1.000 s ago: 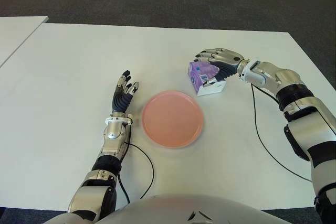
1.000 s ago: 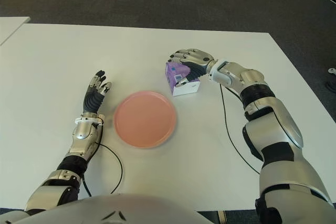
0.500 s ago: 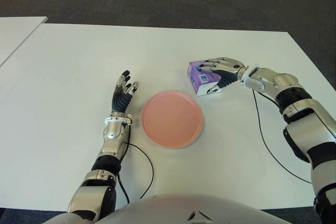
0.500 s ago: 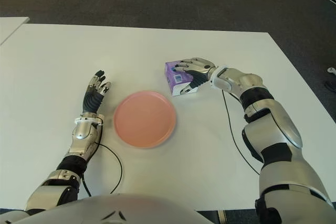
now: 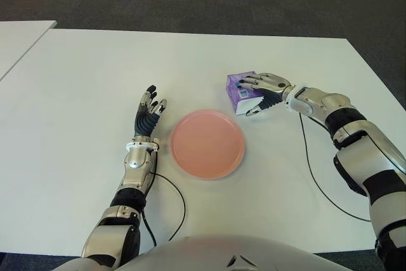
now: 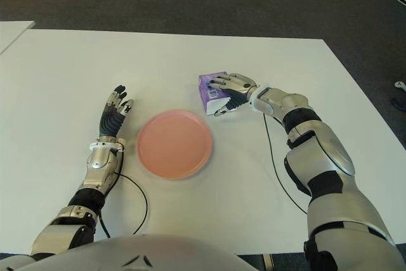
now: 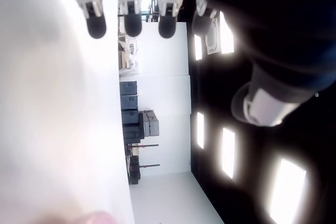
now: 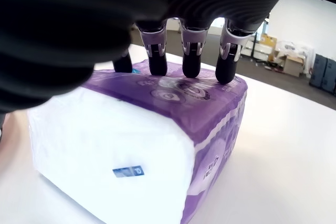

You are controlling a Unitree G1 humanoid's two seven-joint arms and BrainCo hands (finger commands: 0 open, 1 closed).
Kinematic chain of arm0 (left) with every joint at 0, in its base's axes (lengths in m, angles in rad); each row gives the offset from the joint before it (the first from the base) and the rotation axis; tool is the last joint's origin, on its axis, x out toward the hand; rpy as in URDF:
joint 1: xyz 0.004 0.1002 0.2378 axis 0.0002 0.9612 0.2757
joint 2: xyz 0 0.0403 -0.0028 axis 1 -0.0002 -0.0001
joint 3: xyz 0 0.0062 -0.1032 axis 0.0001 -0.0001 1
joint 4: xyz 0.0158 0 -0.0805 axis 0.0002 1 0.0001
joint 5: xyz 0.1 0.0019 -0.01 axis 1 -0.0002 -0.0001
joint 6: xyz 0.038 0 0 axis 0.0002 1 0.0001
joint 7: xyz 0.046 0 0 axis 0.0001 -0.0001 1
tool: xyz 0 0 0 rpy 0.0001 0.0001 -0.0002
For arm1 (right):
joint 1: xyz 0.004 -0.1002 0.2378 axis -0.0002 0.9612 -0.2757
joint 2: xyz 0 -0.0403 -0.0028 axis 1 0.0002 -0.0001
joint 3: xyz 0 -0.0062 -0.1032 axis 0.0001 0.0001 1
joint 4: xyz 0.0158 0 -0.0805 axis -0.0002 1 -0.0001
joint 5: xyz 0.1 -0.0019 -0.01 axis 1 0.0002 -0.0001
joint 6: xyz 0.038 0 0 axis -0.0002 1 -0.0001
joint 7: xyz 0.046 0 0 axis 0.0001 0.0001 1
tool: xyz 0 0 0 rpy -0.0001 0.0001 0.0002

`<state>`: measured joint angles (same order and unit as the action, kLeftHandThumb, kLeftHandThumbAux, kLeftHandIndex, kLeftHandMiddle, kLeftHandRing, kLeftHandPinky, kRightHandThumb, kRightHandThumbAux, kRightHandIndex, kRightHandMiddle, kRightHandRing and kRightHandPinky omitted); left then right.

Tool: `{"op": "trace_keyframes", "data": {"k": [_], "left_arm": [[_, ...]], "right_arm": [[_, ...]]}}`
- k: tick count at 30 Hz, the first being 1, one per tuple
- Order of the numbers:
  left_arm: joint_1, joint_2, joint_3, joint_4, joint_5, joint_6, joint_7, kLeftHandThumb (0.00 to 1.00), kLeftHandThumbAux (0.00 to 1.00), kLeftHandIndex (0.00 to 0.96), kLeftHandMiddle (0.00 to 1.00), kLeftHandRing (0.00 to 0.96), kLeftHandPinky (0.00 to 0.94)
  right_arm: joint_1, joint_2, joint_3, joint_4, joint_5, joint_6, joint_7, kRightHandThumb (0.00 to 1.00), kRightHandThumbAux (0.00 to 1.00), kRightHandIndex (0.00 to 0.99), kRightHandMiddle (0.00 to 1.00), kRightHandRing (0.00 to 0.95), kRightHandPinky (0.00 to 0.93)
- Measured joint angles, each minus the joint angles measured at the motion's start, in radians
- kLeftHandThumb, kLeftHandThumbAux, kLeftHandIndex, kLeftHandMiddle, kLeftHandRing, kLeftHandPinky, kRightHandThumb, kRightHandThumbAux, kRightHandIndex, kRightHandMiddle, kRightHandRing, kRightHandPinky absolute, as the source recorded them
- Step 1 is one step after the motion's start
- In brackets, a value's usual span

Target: Put the tissue paper into the plate.

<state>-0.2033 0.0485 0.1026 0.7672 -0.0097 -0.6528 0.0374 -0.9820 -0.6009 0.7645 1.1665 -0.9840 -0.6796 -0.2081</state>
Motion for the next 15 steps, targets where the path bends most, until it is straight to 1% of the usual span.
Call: {"op": "trace_keyframes", "data": {"k": [7,15], "left_arm": [[0.0,0.0,0.0,0.001,0.0,0.0,0.0,0.016,0.573,0.0,0.0,0.0,0.0],[0.001,-0.001,0.003,0.002,0.0,0.0,0.001,0.018,0.587,0.0,0.0,0.0,0.0]], "right_arm": [[-0.007,0.016,0.021,0.027,0.0,0.021,-0.01,0.34,0.302,0.0,0.0,0.0,0.0],[-0.008,0.031,0.021,0.047,0.008,0.041,-0.01,0.349,0.322,0.0,0.0,0.0,0.0]]}}
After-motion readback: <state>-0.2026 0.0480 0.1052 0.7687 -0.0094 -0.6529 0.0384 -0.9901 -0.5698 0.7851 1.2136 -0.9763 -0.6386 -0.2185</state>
